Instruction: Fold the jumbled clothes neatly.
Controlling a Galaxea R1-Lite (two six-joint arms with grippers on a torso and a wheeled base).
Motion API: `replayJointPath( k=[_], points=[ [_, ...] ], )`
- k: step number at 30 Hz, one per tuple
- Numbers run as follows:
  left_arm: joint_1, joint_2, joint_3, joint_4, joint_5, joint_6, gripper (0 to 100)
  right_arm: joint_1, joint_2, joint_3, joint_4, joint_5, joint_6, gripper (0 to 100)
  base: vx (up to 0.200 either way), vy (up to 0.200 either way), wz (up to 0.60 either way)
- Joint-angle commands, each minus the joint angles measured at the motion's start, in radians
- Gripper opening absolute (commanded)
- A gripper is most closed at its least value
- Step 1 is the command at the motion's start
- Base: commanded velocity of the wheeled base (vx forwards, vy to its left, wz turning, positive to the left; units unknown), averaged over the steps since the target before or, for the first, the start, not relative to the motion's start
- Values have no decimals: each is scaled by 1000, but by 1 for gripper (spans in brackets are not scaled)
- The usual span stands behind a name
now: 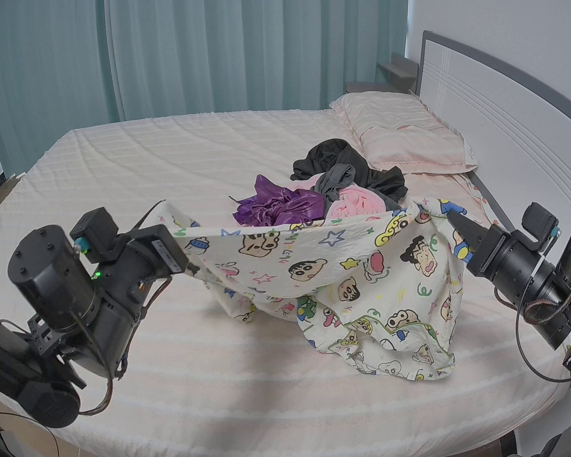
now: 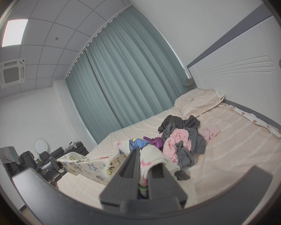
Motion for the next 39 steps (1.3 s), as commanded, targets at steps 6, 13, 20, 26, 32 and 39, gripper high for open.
replayJointPath(
  k=[6, 13, 20, 26, 32, 39],
  points=[
    [-4, -35, 258, -9, -13, -76, 0, 21, 48, 156, -50, 14, 93, 0, 0, 0, 0],
    [-7, -9, 261, -7, -10, -133, 0, -16, 77, 178, -101, 12, 119, 0, 0, 0, 0],
    [-52, 14, 269, -7, -3, -133, 0, 4, 116, 192, -104, 4, 119, 0, 0, 0, 0],
    [-53, 14, 278, -7, -2, -135, 0, 26, 108, 224, -164, -6, 109, 0, 0, 0, 0],
    [-53, 23, 278, -7, -2, -150, 0, 27, 112, 239, -191, -17, 109, 0, -133, 0, 0],
    [-53, 20, 279, -7, 0, -150, 0, 27, 109, 239, -191, -17, 109, 0, -200, 0, 0]
  ],
)
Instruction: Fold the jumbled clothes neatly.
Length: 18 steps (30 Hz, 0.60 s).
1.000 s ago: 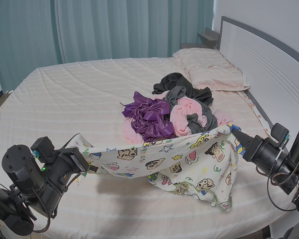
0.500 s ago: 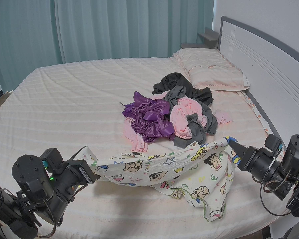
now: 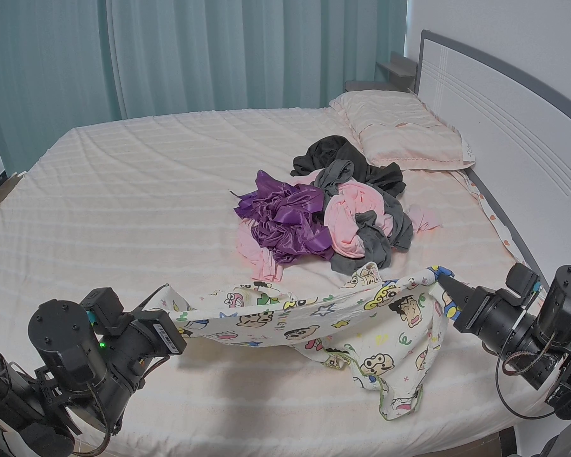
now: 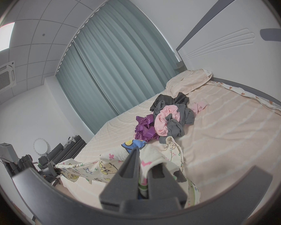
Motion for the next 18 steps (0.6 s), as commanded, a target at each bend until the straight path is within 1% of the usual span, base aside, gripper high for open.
replayJointPath(
  k=[1, 8, 13, 16, 18],
  points=[
    [0, 4, 2, 0, 2, 0, 0, 1, 1, 0, 0, 0, 2, 0, -200, 0, 0],
    [0, 2, -1, -1, 5, 6, 0, -1, 3, 1, 0, 2, 3, 0, 0, 0, 0],
    [0, 5, -21, 0, 37, 8, 0, -1, 6, 1, 0, 2, 5, 0, 0, 0, 0],
    [1, 2, -21, -1, 40, 0, 0, -1, 6, 0, 0, 3, 6, 0, 0, 0, 0],
    [5, 5, -18, -1, 43, 1, 0, -2, 4, 0, 0, 2, 6, 0, 0, 200, 0]
  ],
)
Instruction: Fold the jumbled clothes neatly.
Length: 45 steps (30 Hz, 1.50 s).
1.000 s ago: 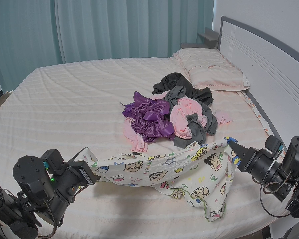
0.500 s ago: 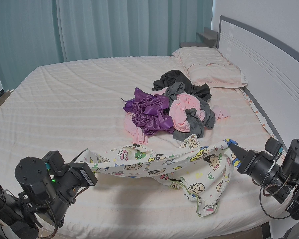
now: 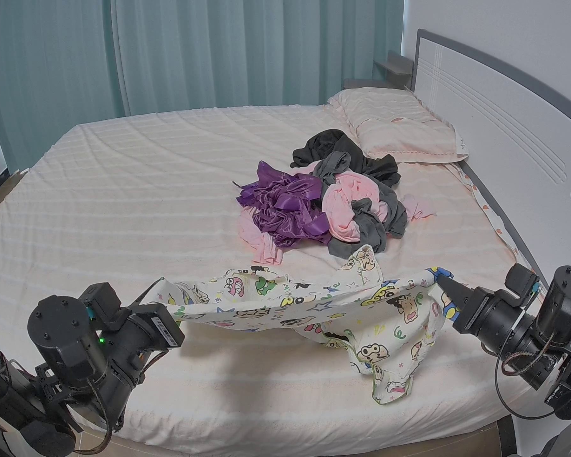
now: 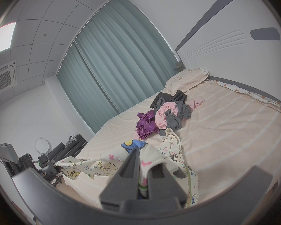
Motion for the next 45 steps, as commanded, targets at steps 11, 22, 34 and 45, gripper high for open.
replayJointPath(
  k=[11, 22, 34, 45],
  points=[
    [9, -2, -1, 0, 23, 6, 0, -4, -6, -6, -2, -1, -1, 0, 0, 200, 0],
    [9, -32, -3, 0, 32, 20, 0, -6, -12, -7, -26, -6, -4, 0, 0, 200, 0],
    [0, -46, -1, 1, 32, 21, 0, -6, 0, -1, -66, -7, -7, 0, 0, 200, 0],
    [-2, -48, 0, 1, 40, 46, 0, -4, -9, -3, -83, -9, -9, 0, 0, 200, 0]
  ],
)
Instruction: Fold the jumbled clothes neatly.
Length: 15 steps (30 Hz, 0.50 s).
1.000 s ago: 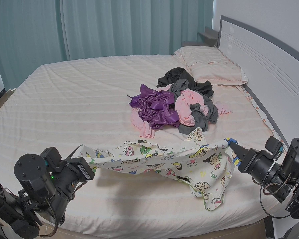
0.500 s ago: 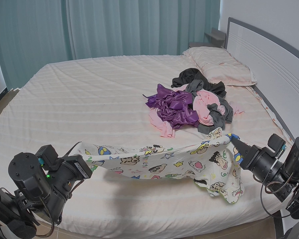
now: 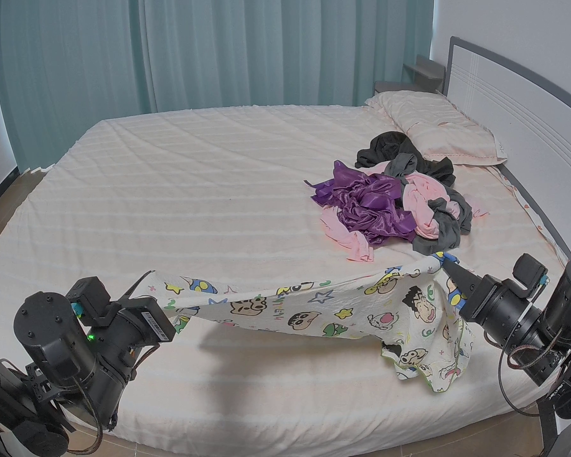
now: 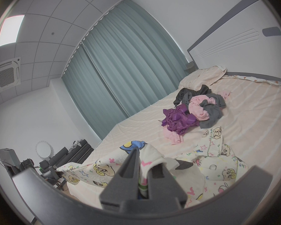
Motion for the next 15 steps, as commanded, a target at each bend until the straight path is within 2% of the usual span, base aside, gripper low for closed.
replayJointPath(
  k=[1, 15],
  points=[
    [-1, -2, 0, -1, 1, 2, 0, 2, 2, 4, -20, 1, 1, 0, 0, 200, 0],
    [-8, -13, 1, -1, 1, 2, 0, 4, 1, 4, -48, -1, -1, 0, 0, 200, 0]
  ],
)
